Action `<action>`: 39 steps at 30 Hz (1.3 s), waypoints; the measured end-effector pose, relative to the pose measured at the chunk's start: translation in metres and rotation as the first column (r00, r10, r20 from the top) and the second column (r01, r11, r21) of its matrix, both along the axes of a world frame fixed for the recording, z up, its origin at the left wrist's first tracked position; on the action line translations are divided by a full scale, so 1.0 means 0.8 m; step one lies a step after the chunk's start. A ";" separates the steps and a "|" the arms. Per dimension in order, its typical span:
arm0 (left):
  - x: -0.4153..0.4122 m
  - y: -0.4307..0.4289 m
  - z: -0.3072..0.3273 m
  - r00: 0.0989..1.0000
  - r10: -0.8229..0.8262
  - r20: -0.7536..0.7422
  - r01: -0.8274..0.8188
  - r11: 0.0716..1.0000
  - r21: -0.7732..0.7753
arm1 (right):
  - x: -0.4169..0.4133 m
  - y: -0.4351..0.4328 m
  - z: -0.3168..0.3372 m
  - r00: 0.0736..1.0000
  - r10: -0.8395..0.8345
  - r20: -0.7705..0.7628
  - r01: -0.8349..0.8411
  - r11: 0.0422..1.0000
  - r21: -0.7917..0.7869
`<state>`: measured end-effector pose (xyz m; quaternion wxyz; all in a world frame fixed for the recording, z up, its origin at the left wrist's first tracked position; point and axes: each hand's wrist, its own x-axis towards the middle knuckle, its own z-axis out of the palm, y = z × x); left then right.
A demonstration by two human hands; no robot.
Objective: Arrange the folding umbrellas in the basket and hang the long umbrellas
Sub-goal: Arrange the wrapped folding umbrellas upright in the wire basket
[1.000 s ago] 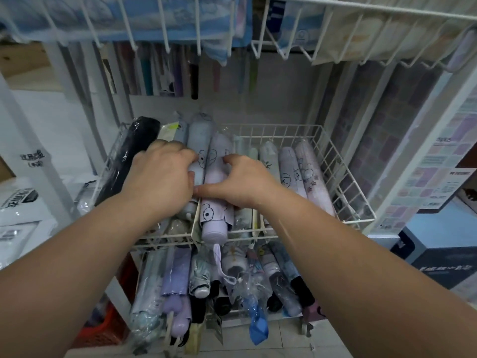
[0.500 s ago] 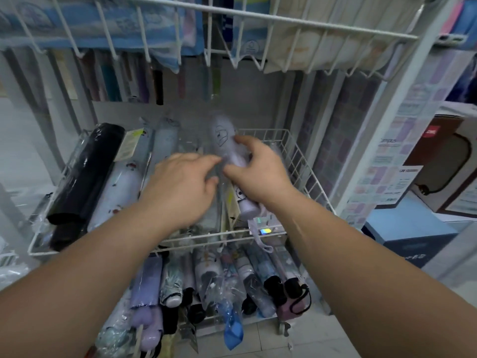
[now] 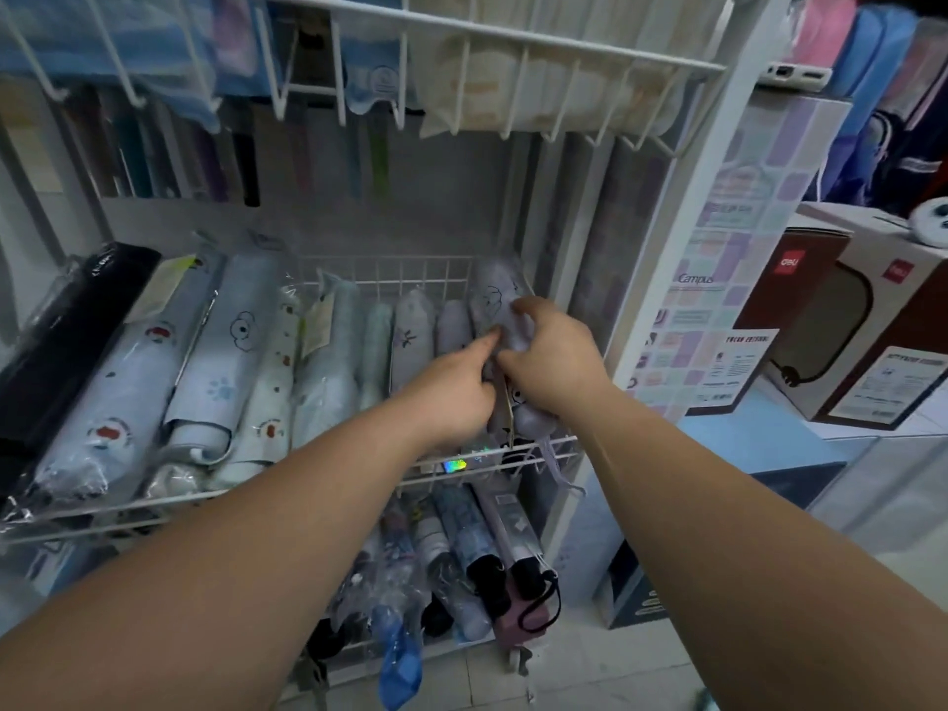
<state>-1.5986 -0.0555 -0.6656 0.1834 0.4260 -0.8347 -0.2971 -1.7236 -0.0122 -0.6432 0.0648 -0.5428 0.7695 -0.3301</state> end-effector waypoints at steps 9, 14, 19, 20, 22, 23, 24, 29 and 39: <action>0.009 -0.012 -0.021 0.993 -0.067 -0.098 0.085 0.977 0.197 | -0.010 0.011 -0.003 0.989 0.142 -0.042 -0.127 0.959 0.253; 0.023 -0.008 -0.018 0.991 -0.116 -0.065 0.128 0.963 0.238 | -0.009 0.027 0.002 0.966 0.212 -0.149 -0.146 0.921 0.360; 0.022 -0.033 -0.012 0.991 0.001 -0.134 0.016 0.992 0.126 | -0.013 0.034 0.012 0.974 0.214 -0.074 -0.170 0.907 0.386; 0.021 -0.033 -0.008 0.987 0.013 -0.161 0.009 0.991 0.135 | -0.011 0.031 0.014 0.978 0.200 -0.067 -0.164 0.921 0.354; 0.016 -0.030 -0.010 0.973 0.014 -0.229 0.037 0.976 0.214 | -0.007 0.022 0.015 0.978 0.178 -0.106 -0.143 0.950 0.279; 0.013 -0.029 -0.013 0.968 0.003 -0.252 0.059 0.970 0.237 | -0.004 0.017 0.015 0.977 0.176 -0.121 -0.142 0.957 0.252; 0.012 -0.025 -0.015 0.967 -0.014 -0.255 0.078 0.966 0.245 | -0.001 0.013 0.015 0.976 0.180 -0.121 -0.147 0.959 0.243; 0.012 -0.011 -0.016 0.971 -0.089 -0.221 0.150 0.949 0.278 | -0.002 0.006 -0.001 0.976 0.147 -0.162 -0.101 0.960 0.261; 0.008 -0.021 -0.008 0.985 -0.006 -0.175 0.033 0.988 0.153 | -0.011 0.003 -0.001 0.945 0.161 -0.284 -0.080 0.957 0.278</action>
